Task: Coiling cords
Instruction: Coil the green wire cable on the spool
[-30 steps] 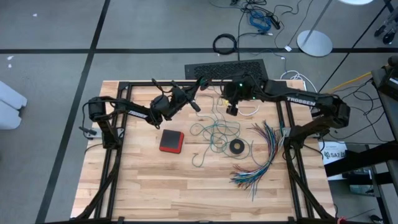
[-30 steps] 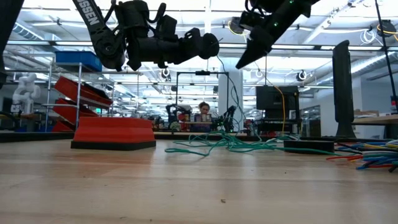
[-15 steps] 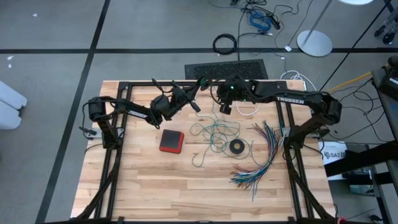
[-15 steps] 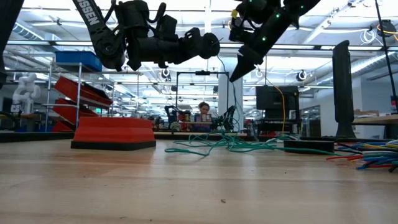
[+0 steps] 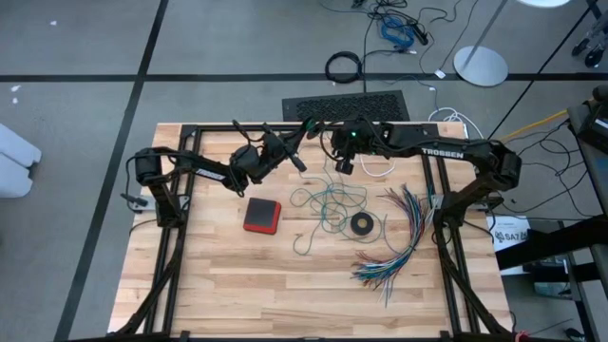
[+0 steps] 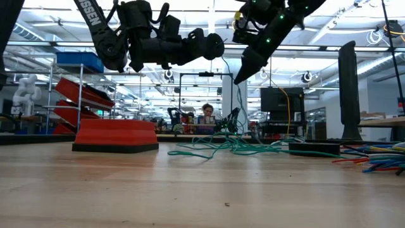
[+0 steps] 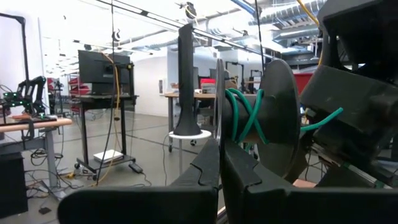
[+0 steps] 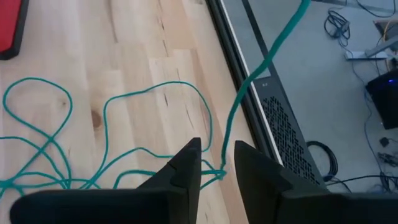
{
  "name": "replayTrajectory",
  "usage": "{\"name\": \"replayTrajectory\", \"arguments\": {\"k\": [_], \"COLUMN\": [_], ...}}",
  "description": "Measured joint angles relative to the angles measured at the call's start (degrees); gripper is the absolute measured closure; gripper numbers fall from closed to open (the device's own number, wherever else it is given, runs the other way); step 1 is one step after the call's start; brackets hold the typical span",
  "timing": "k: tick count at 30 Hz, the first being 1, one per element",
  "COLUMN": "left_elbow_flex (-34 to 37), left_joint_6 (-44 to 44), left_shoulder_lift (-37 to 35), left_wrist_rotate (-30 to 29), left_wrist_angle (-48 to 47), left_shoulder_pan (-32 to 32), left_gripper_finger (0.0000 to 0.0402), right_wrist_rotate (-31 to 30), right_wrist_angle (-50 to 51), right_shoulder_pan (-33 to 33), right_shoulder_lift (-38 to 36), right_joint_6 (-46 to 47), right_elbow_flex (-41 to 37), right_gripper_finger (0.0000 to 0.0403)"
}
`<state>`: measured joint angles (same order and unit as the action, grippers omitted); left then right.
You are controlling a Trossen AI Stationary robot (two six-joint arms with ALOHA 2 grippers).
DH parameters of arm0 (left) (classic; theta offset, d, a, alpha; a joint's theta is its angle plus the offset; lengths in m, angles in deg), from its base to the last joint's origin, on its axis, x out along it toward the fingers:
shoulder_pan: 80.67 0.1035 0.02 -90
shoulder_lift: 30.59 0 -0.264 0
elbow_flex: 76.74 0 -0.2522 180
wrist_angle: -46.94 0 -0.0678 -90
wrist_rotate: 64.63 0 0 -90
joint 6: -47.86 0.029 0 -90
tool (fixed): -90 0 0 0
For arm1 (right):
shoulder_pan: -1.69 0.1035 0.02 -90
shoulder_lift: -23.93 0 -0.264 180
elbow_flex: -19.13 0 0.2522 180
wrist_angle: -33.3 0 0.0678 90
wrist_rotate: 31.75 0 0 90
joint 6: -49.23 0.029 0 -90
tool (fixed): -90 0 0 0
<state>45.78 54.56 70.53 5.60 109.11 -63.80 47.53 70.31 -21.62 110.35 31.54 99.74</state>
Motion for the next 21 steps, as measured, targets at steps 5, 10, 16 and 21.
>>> {"name": "replayTrajectory", "arguments": {"k": [5, 10, 16, 21], "left_elbow_flex": [0.0, 0.0, 0.0, 0.0], "left_joint_6": [-0.3, -0.3, -0.3, -0.3], "left_shoulder_lift": [0.0, 0.0, 0.0, 0.0], "left_wrist_rotate": [0.0, 0.0, 0.0, 0.0], "left_wrist_angle": [0.1, 0.1, 0.3, 0.4], "left_shoulder_pan": [0.0, 0.0, 0.0, 0.0], "left_gripper_finger": [0.0400, 0.0400, 0.0400, 0.0400], "right_wrist_rotate": [-1.4, -2.9, -2.9, -3.0], "right_wrist_angle": [-1.3, -1.7, -7.7, -17.0], "right_shoulder_pan": [0.0, 0.1, 1.3, 1.7], "right_shoulder_lift": [2.1, 3.5, 3.5, 3.5], "right_joint_6": [0.7, 0.9, 1.8, 3.0], "right_elbow_flex": [0.0, 0.0, -2.7, -6.4], "right_gripper_finger": [0.0330, 0.0393, 0.0400, 0.0402]}}
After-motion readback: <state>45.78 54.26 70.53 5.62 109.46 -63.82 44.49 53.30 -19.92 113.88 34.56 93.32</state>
